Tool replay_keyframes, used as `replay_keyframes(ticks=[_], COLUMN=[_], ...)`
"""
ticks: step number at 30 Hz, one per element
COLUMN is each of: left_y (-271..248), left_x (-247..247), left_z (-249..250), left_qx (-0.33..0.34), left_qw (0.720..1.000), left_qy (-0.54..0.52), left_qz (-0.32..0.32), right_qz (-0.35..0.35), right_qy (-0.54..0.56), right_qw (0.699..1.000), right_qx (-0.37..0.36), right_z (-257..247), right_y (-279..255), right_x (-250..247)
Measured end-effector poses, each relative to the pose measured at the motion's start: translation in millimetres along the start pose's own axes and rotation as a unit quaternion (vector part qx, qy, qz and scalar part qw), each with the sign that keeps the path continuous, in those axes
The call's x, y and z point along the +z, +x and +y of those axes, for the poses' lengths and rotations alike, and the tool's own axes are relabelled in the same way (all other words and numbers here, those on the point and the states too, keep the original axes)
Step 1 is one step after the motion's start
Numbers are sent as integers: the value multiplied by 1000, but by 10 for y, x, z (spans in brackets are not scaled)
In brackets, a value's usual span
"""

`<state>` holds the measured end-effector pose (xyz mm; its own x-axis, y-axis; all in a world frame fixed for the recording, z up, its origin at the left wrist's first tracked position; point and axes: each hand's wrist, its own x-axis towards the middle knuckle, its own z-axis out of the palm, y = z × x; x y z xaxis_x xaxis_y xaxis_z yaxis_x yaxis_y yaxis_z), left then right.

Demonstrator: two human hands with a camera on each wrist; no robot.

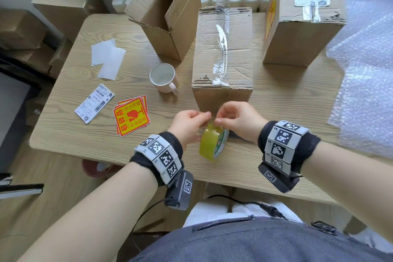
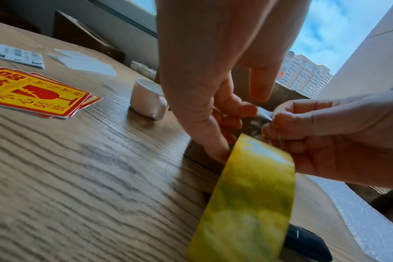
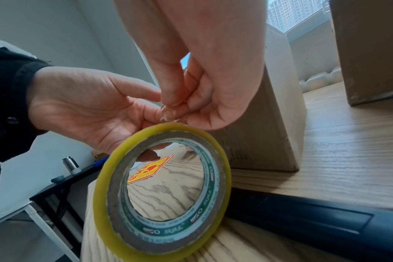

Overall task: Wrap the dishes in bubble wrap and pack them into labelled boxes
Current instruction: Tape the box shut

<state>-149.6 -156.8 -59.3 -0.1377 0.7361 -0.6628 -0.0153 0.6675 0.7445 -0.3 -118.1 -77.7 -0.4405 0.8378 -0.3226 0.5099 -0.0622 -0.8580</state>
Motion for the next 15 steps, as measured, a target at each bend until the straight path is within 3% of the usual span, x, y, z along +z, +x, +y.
replay_keyframes(ticks=[5, 11, 15], left_y=[-19, -4, 5], left_x=[-4, 27, 9], left_z=[-10, 30, 42], left_qx=[-9, -48, -71], left_qw=[1000, 998, 996], left_qy=[4, -27, -47], left_qz=[-7, 18, 30], right_qz=[3, 66, 52], right_qy=[10, 71, 77], right_qw=[1000, 995, 996], right_qx=[10, 30, -10], right_z=[4, -21, -38], right_y=[-10, -38, -36], right_x=[7, 41, 62])
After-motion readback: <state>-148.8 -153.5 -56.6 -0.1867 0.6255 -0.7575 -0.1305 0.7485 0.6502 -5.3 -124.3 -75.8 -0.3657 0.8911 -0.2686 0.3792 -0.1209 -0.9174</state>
